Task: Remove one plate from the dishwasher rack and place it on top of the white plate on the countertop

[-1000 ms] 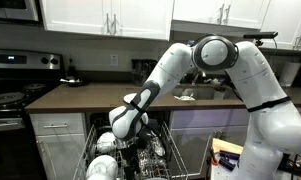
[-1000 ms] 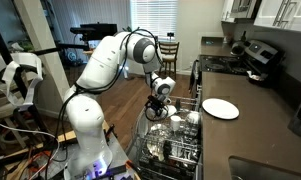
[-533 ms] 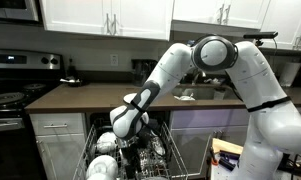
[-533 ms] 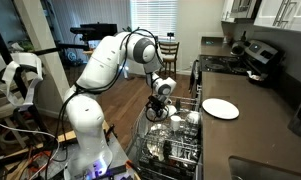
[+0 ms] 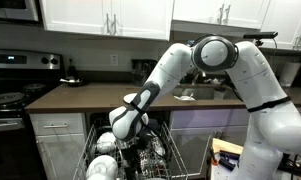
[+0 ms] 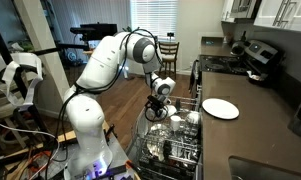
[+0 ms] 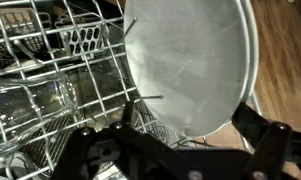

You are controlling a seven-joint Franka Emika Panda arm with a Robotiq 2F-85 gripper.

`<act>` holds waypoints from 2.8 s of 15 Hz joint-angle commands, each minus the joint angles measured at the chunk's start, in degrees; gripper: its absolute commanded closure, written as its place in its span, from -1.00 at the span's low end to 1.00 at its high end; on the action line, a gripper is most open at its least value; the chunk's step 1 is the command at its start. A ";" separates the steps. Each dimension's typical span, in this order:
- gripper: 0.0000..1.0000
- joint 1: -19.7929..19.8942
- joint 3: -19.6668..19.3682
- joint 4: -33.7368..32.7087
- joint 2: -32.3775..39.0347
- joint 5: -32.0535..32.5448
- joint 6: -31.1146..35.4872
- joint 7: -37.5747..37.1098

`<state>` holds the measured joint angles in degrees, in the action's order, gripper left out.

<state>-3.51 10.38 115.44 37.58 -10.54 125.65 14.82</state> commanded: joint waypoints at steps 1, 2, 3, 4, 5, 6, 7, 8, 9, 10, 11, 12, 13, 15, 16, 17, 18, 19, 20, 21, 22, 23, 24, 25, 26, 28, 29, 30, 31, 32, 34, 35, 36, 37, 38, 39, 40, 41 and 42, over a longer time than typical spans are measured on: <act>-1.00 -1.21 0.00 1.52 -0.86 0.73 -0.27 -2.90; -1.00 -1.42 -0.09 1.83 -1.01 0.76 -0.30 -3.43; -1.00 -1.62 -0.19 2.05 -1.13 0.79 -0.34 -3.91; -1.00 -1.75 -0.21 2.36 -1.32 0.75 -0.49 -4.43; -1.00 -1.91 -0.29 2.53 -1.43 0.78 -0.71 -5.04; -1.00 -2.09 -0.39 2.76 -1.59 0.84 -0.90 -5.69; -1.00 -2.22 -0.47 2.95 -1.72 0.83 -0.95 -6.23; -1.00 -2.36 -0.63 3.28 -1.95 0.87 -0.94 -6.79; -1.00 -2.36 -0.76 3.52 -2.18 0.83 -0.81 -7.18; -1.00 -2.27 -0.91 3.74 -2.43 0.82 -0.69 -7.37; -1.00 -2.24 -1.13 3.93 -2.75 0.87 -0.58 -7.66; -1.00 -2.15 -1.23 4.22 -3.22 0.83 -0.55 -7.74; -1.00 -2.19 -1.28 4.53 -3.65 0.82 -0.50 -8.01; -1.00 -2.63 -1.45 5.23 -4.80 1.20 -0.63 -8.88; -1.00 -2.85 -1.56 5.53 -5.35 1.35 -0.67 -9.21; -1.00 -3.03 -1.63 5.79 -5.82 1.50 -0.82 -9.51; -1.00 -3.13 -1.67 5.97 -6.17 1.65 -0.83 -9.62; -1.00 -3.25 -1.69 6.19 -6.60 1.70 -0.91 -9.81; -1.00 -3.30 -1.66 6.42 -6.94 1.69 -0.93 -9.71; -1.00 -3.37 -1.68 6.67 -7.16 1.65 -1.00 -9.65; -1.00 -3.44 -1.65 7.02 -7.41 1.54 -0.99 -9.57; -1.00 -3.53 -1.66 7.36 -7.55 1.52 -0.97 -9.56; -1.00 -3.55 -1.70 7.64 -7.61 1.47 -0.94 -9.57; -1.00 -3.53 -1.71 7.89 -7.64 1.42 -0.90 -9.52; -1.00 -3.48 -1.69 8.00 -7.62 1.37 -0.94 -9.38; -1.00 -3.59 -1.69 8.08 -7.79 1.56 -1.03 -9.38; -1.00 -3.78 -1.73 7.94 -7.98 1.85 -1.19 -9.52; -1.00 -4.06 -1.85 7.59 -8.22 2.30 -1.47 -9.82; -1.00 -4.24 -1.93 7.24 -8.47 2.83 -1.66 -9.86; -1.00 -4.39 -2.01 6.90 -8.74 3.56 -1.77 -9.87; -1.00 -4.49 -2.09 6.08 -9.11 4.96 -1.92 -9.92; -1.00 -4.50 -2.21 5.69 -9.16 5.63 -1.93 -10.02; -1.00 -4.42 -2.31 5.30 -9.12 6.30 -1.70 -9.91; -1.00 -4.10 -2.33 4.89 -8.76 6.64 -1.32 -9.40; -1.00 -3.95 -2.38 4.47 -8.46 6.83 -1.14 -9.20; -1.00 -3.75 -2.42 4.02 -7.99 6.93 -0.96 -8.87; -1.00 -3.66 -2.54 3.73 -7.70 7.01 -0.81 -8.73; -1.00 -3.49 -2.53 3.40 -7.44 6.85 -0.72 -8.33; -1.00 -3.35 -2.56 3.10 -7.14 6.79 -0.68 -8.02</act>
<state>-7.09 7.96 119.88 29.64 -4.72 125.45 6.45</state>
